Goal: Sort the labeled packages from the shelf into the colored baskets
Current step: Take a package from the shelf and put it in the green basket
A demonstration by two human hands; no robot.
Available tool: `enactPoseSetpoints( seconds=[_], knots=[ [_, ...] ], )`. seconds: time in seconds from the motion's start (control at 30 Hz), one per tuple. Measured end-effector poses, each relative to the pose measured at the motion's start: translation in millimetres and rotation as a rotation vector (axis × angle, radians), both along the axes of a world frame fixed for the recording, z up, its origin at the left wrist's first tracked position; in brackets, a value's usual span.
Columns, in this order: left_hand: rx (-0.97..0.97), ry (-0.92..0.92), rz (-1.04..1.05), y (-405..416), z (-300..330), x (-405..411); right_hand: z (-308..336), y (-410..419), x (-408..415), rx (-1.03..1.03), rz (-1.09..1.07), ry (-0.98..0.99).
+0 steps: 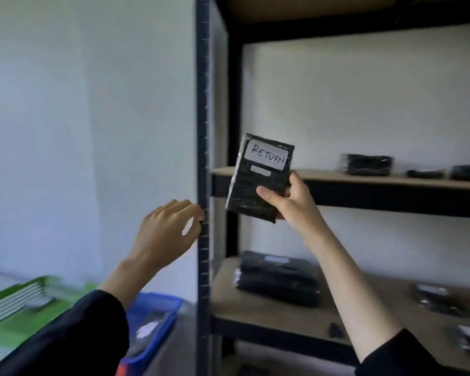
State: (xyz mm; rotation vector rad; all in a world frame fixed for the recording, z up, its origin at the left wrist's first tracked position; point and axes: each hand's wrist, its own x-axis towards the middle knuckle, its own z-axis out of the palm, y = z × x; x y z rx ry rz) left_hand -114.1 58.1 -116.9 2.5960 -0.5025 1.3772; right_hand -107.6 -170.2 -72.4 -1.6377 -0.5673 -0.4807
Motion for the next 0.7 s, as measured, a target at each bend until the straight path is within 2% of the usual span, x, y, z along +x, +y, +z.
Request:
enactPoseSetpoints(
  seconds=[0.1, 0.37, 0.7],
  knots=[
    [-0.018, 0.092, 0.085, 80.6, -36.4, -20.7, -40.6, 84.5, -10.9, -0.018, 0.121, 0.081],
    [-0.106, 0.346, 0.274, 254.5, -133.9, -64.1, -160.5, 266.4, -18.8, -0.136, 0.255, 0.387],
    [-0.226, 0.458, 0.388, 381.1, -238.8, -71.2, -291.5, 391.1, -11.7, -0.216, 0.3, 0.706]
  ],
)
